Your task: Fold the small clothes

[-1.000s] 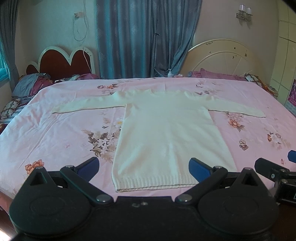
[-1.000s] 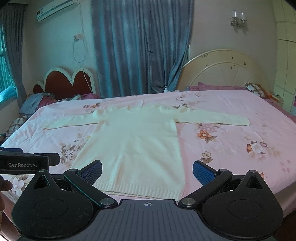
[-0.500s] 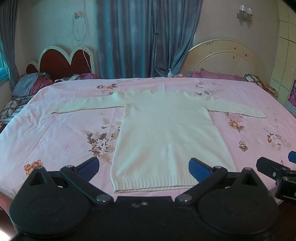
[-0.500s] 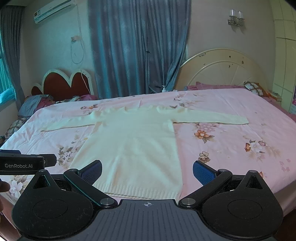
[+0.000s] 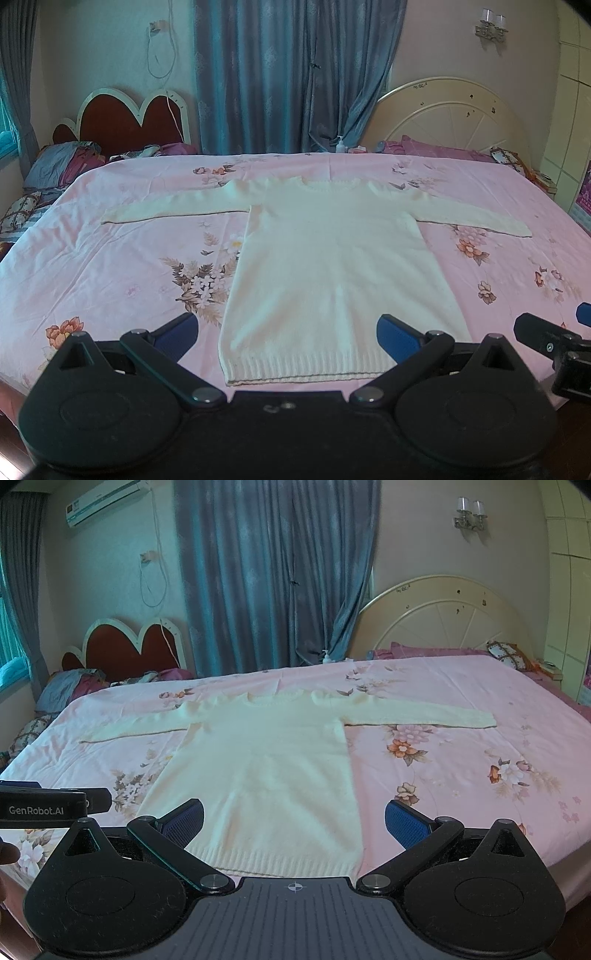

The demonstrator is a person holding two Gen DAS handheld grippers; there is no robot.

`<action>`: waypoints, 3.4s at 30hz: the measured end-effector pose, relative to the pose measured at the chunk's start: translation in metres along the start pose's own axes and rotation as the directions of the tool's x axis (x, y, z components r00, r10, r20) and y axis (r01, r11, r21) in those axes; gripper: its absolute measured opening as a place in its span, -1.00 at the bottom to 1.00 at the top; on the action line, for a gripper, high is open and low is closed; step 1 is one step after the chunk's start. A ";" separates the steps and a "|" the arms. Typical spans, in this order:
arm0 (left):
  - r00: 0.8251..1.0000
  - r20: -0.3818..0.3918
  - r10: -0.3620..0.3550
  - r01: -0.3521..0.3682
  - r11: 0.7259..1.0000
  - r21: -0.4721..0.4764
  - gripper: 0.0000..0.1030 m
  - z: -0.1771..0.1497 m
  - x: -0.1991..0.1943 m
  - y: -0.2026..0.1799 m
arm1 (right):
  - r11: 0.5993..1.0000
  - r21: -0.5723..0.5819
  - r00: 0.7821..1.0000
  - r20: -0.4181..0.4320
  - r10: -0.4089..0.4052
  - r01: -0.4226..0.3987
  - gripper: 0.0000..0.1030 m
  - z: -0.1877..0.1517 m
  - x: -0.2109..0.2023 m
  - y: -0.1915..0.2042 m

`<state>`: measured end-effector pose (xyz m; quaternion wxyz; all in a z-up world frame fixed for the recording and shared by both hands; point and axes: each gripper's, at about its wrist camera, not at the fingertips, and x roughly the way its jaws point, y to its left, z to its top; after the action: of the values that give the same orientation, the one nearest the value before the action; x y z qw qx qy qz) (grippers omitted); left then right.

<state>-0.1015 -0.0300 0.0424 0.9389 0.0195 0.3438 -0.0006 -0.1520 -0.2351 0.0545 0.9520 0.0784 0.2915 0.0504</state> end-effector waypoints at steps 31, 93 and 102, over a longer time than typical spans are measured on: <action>0.999 -0.033 0.013 -0.013 1.000 -0.012 0.99 0.014 0.033 0.016 | 0.999 0.026 0.999 -0.015 -0.037 0.037 1.00 0.012 0.033 -0.003; 0.989 -0.141 0.044 -0.049 0.998 -0.034 0.88 0.146 0.352 -0.061 | 0.908 0.222 0.932 -0.168 -0.322 0.354 0.51 0.101 0.346 -0.322; 0.983 -0.171 0.062 -0.065 0.998 -0.015 0.83 0.151 0.373 -0.076 | 0.821 0.350 0.890 -0.251 -0.382 0.451 0.40 0.082 0.371 -0.402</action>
<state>0.2794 -0.1067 -0.0856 0.9058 0.0208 0.4218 0.0346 0.2205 -0.5876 -0.1540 0.8752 0.2001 0.3853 -0.2134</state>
